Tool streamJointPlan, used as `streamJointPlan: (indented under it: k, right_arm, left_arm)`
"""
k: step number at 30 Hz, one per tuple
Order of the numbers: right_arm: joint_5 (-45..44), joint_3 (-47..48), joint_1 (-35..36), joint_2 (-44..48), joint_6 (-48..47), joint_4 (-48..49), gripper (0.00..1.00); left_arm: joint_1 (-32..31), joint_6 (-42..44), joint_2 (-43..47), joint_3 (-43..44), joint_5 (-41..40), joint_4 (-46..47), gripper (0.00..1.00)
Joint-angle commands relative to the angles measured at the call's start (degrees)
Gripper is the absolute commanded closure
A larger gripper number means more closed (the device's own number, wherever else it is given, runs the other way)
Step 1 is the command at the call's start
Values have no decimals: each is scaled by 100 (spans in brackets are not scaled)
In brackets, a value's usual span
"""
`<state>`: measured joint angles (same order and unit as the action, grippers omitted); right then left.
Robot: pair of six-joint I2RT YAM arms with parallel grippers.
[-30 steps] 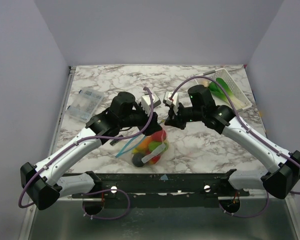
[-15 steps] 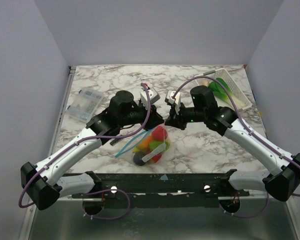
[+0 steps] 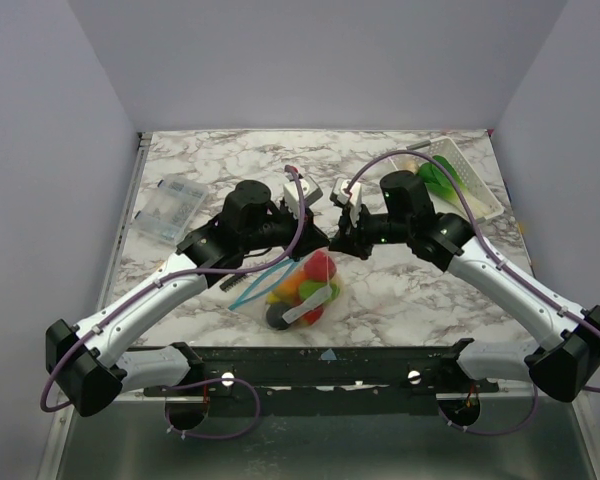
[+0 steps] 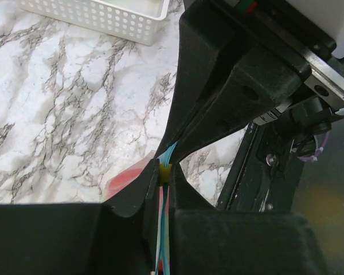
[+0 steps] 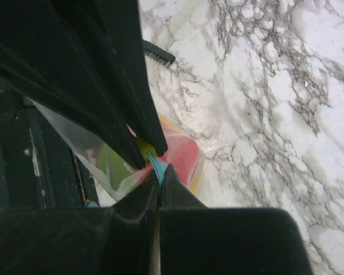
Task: Place the food in the zip-top bag and seal the zipper
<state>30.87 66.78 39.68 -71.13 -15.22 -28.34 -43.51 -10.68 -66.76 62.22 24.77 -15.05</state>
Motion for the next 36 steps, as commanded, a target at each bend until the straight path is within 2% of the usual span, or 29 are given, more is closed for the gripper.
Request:
streamJointPlan:
  k: [1,4,7,11,14,25,30,36]
  right_arm:
    - [-282,31,25,-24,797,533,100]
    - [-1542,176,24,-251,1928,434,100]
    - [-2092,429,25,-599,2206,-18,100]
    - [-2740,-6,20,-339,2405,623,100]
    - [-3396,37,11,-324,2545,633,100]
    - [-4298,-32,-415,-496,3061,685,100]
    - [-4205,-100,-896,-500,3312,854,100]
    - [-4151,-21,-1065,-640,3286,915,100]
  left_arm:
    - [22,0,-100,54,-18,33,100]
    - [35,-40,-65,27,-218,-20,100]
    - [66,-44,-56,11,-256,-140,100]
    - [118,-57,-26,-4,-275,-351,100]
    - [148,-49,59,-60,-353,-492,100]
    - [216,-5,448,-113,-497,-1246,100]
    - [217,-31,762,-212,-552,-1639,100]
    - [221,12,1237,-520,-689,-1930,100]
